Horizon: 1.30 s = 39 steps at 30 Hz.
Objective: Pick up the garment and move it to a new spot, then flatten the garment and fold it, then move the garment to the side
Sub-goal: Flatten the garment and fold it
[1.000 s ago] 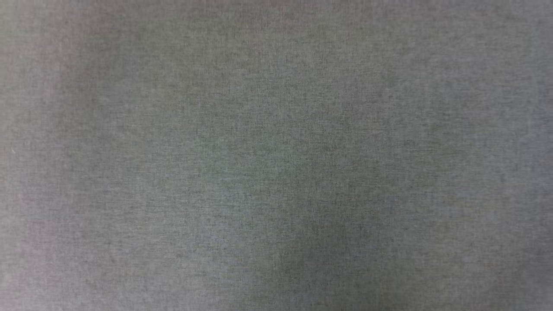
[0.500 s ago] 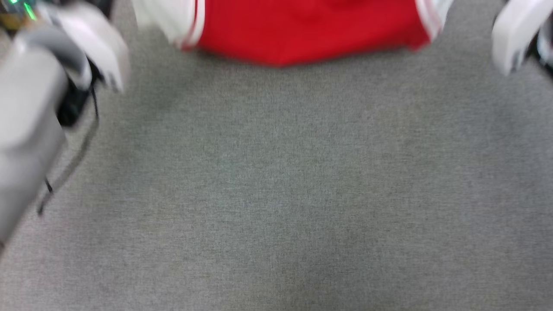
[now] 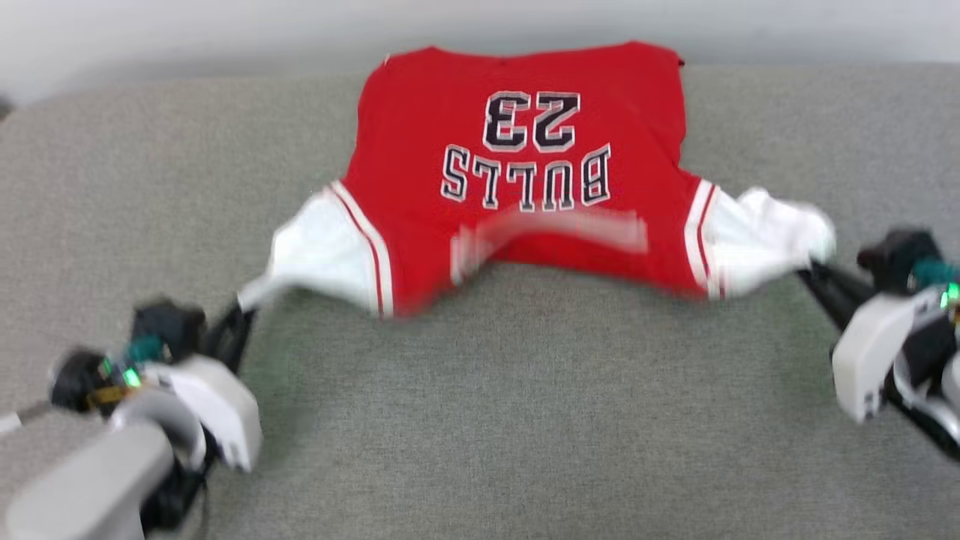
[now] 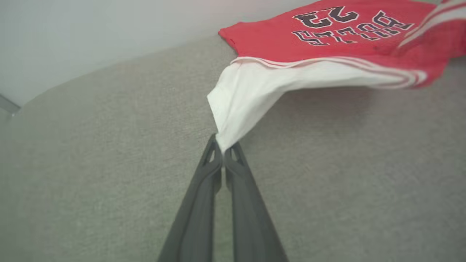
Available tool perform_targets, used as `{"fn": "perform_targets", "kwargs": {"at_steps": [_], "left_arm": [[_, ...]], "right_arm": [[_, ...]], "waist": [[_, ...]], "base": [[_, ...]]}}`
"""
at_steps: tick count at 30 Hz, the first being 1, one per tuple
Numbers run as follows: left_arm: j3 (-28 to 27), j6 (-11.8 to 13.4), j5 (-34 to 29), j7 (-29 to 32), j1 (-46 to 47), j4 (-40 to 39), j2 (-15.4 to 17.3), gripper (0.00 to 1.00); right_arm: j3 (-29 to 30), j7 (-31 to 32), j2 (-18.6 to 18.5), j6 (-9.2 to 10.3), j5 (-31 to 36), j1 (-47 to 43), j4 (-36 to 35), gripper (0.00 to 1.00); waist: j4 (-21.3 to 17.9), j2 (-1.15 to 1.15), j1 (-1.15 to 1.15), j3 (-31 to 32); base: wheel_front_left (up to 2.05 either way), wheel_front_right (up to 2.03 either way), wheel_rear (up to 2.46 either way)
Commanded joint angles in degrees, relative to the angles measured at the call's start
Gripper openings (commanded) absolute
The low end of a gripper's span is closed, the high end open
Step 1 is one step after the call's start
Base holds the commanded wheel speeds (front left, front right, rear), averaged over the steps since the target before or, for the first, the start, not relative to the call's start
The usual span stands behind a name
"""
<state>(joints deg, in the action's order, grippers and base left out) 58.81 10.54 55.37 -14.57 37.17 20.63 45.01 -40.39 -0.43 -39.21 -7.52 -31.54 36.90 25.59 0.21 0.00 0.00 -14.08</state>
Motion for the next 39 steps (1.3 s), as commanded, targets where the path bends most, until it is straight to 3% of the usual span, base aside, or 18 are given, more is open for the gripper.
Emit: {"fn": "perform_targets", "kwargs": {"at_steps": [1, 6, 21, 32, 33, 34, 35, 39], "left_arm": [[0.5, 1.3, 0.8, -0.2, -3.3, -2.0, 0.3, 0.0], [1.2, 3.6, 3.5, -0.3, -11.4, -5.4, 2.7, 0.0], [4.6, 7.4, 7.8, -0.1, -26.9, -12.0, 7.2, 0.0], [5.5, 8.7, 9.0, 0.7, -29.8, -15.5, 8.3, 0.0], [5.6, 8.9, 8.7, 0.7, -29.6, -15.7, 8.3, 0.0], [5.7, 9.0, 8.4, 0.8, -29.4, -15.9, 8.3, 0.0], [5.7, 9.1, 8.3, 0.8, -29.1, -16.2, 8.1, 0.0], [5.6, 9.6, 7.8, 0.8, -28.6, -17.4, 7.6, 0.0]], "right_arm": [[1.5, 0.5, -0.2, 0.06, 0.5, -3.7, -1.1, 0.0], [6.4, 2.7, 0.3, 0.06, 1.7, -14.9, -4.2, 0.0], [18.8, 12.1, -0.8, 0.07, 2.4, -43.9, -14.2, 0.0], [23.6, 20.2, -1.2, 0.07, 0.5, -51.9, -20.9, 0.0], [24.4, 20.5, -1.0, 0.07, 0.5, -51.7, -21.3, 0.1], [25.3, 20.7, -0.7, 0.07, 0.5, -51.3, -21.9, 0.39], [26.2, 20.9, -0.5, 0.07, 0.7, -50.7, -22.6, 1.0], [30.2, 22.0, -1.9, 0.06, 1.1, -47.9, -25.7, 1.0]], "waist": [[0.0, 0.0, 0.0, 2.0], [-0.2, 0.0, 0.0, 5.2], [1.0, 0.0, 0.0, 11.1], [1.6, 0.0, 0.0, 11.1], [1.6, 0.0, 0.0, 11.0], [1.6, 0.0, 0.0, 10.9], [1.6, 0.0, 0.0, 10.8], [1.7, 0.0, 0.0, 9.9]], "base": [[0.0, 0.0, 0.0], [0.0, 0.0, 0.0], [0.0, 0.0, 0.0], [0.0, 0.0, 0.0], [0.0, 0.0, 0.0], [0.0, 0.0, 0.0], [0.0, 0.0, 0.0], [0.0, 0.0, 0.0]]}}
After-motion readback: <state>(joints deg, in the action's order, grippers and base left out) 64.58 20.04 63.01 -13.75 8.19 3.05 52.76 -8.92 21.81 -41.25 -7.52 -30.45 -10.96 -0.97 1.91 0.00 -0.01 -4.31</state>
